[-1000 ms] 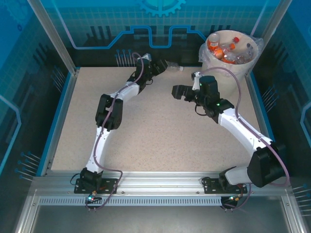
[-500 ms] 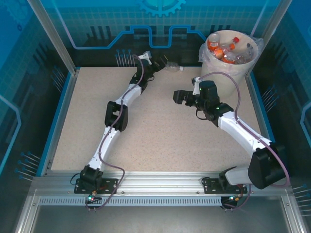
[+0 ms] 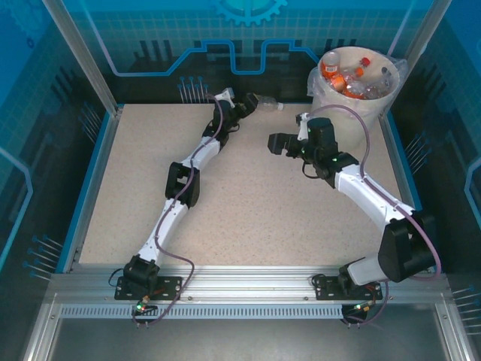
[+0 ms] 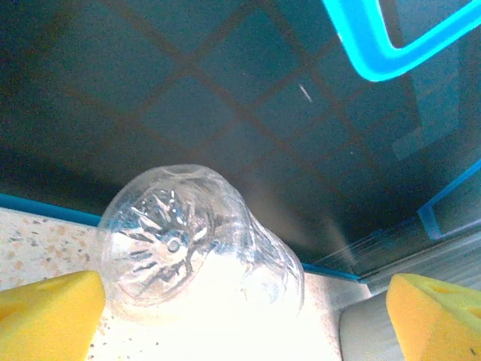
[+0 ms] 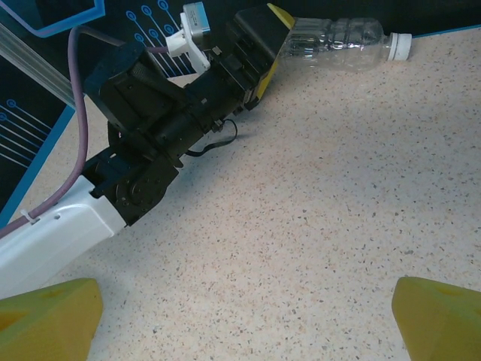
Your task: Put the plastic bottles in the bin
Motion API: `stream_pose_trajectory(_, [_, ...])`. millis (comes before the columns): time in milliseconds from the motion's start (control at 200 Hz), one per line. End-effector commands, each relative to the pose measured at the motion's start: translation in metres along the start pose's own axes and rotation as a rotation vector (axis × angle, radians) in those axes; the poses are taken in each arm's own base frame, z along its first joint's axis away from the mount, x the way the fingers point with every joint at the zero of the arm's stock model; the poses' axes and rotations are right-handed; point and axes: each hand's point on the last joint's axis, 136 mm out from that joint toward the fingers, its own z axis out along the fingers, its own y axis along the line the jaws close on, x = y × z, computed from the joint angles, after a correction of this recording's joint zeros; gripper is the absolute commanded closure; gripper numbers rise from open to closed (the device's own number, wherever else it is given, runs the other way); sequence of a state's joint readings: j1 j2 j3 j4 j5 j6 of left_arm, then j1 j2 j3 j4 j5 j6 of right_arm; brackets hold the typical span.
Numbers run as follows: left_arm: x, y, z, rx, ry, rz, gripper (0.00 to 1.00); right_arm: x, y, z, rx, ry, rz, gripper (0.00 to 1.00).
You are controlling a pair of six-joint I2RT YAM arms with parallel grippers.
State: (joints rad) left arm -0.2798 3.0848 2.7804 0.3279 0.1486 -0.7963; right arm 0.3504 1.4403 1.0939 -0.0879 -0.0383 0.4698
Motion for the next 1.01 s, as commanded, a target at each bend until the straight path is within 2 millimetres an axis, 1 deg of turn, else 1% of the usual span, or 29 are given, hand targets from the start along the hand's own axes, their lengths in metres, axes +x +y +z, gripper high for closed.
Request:
stream_pose_trajectory(0, [0.002,-0.039,0.0,0.128,0.046,0.014,0.05,-0.011,-0.003,0.005,0.003,-0.013,-0.008,0.0])
stream_pose_trajectory(60, [0.012,-0.05,-0.001,0.154,0.093,0.036,0.06,-0.011,-0.005,0.007,0.005,-0.009,0.0,0.0])
stream_pose_trajectory(195, [0.032,-0.067,-0.002,0.198,0.169,0.061,0.07,-0.007,-0.008,0.01,0.013,0.005,0.011,0.0])
stream_pose_trajectory(295, [0.053,-0.083,-0.003,0.233,0.235,0.065,0.08,-0.006,-0.012,0.012,0.026,0.012,0.016,0.0])
stream_pose_trajectory(360, [0.069,-0.1,-0.006,0.26,0.284,0.082,0.08,-0.004,-0.02,0.015,0.058,0.023,0.047,0.0])
stream_pose_trajectory(465, [0.094,-0.132,-0.013,0.309,0.377,0.121,0.08,0.0,-0.037,0.02,0.129,0.032,0.148,0.0])
stream_pose_trajectory(535, [0.109,-0.146,-0.022,0.336,0.449,0.103,0.13,0.004,-0.047,0.022,0.163,0.02,0.223,0.0])
stream_pose_trajectory(540, [0.111,-0.144,-0.023,0.334,0.457,0.097,0.13,0.004,-0.048,0.022,0.167,0.018,0.226,0.0])
stream_pose_trajectory(555, [0.111,-0.148,-0.026,0.342,0.462,0.086,0.15,0.004,-0.051,0.022,0.176,0.013,0.241,0.0])
stream_pose_trajectory(565, [0.114,-0.144,-0.028,0.337,0.471,0.076,0.15,0.005,-0.052,0.023,0.18,0.011,0.248,0.0])
stream_pose_trajectory(575, [0.111,-0.149,-0.03,0.345,0.465,0.071,0.15,0.005,-0.053,0.023,0.185,0.008,0.256,0.0])
stream_pose_trajectory(580, [0.113,-0.147,-0.031,0.34,0.47,0.065,0.16,0.005,-0.054,0.023,0.189,0.005,0.26,0.0])
stream_pose_trajectory(595, [0.11,-0.15,-0.036,0.345,0.461,0.059,0.16,0.006,-0.056,0.023,0.198,0.001,0.27,0.0])
stream_pose_trajectory(600, [0.113,-0.147,-0.037,0.338,0.463,0.055,0.16,0.006,-0.057,0.023,0.2,0.001,0.274,0.0])
stream_pose_trajectory(615, [0.108,-0.15,-0.042,0.339,0.445,0.057,0.16,0.006,-0.058,0.023,0.206,-0.005,0.283,0.0])
stream_pose_trajectory(620, [0.11,-0.146,-0.044,0.33,0.444,0.055,0.15,0.005,-0.059,0.023,0.208,-0.006,0.286,0.0])
stream_pose_trajectory(635, [0.104,-0.149,-0.05,0.327,0.417,0.062,0.15,0.006,-0.06,0.023,0.21,-0.008,0.294,0.0])
stream_pose_trajectory(640, [0.106,-0.144,-0.052,0.315,0.414,0.061,0.14,0.005,-0.06,0.023,0.21,-0.009,0.295,0.0])
stream_pose_trajectory(655, [0.099,-0.147,-0.059,0.308,0.387,0.069,0.14,0.005,-0.061,0.024,0.211,-0.012,0.3,0.0])
stream_pose_trajectory(660, [0.101,-0.143,-0.062,0.298,0.385,0.068,0.14,0.005,-0.061,0.024,0.211,-0.011,0.301,0.0])
stream_pose_trajectory(675, [0.095,-0.143,-0.069,0.285,0.359,0.077,0.13,0.005,-0.06,0.024,0.207,-0.012,0.304,0.0])
stream_pose_trajectory(680, [0.096,-0.14,-0.072,0.275,0.357,0.077,0.13,0.004,-0.06,0.024,0.206,-0.012,0.305,0.0])
stream_pose_trajectory(715, [0.084,-0.14,-0.09,0.251,0.316,0.09,0.12,0.003,-0.059,0.026,0.203,-0.012,0.305,0.0])
stream_pose_trajectory(775, [0.073,-0.132,-0.118,0.204,0.278,0.081,0.11,0.002,-0.058,0.03,0.2,-0.002,0.303,0.0])
stream_pose_trajectory(855, [0.069,-0.118,-0.149,0.158,0.261,0.053,0.09,0.002,-0.061,0.041,0.214,0.011,0.292,0.0])
stream_pose_trajectory(885, [0.071,-0.111,-0.158,0.135,0.265,0.044,0.09,0.003,-0.064,0.047,0.224,0.023,0.293,0.0])
stream_pose_trajectory(945, [0.073,-0.103,-0.173,0.105,0.263,0.035,0.09,0.003,-0.07,0.062,0.261,0.045,0.286,0.0])
stream_pose_trajectory(1000, [0.075,-0.096,-0.183,0.068,0.259,0.032,0.07,0.002,-0.077,0.077,0.315,0.049,0.287,0.0])
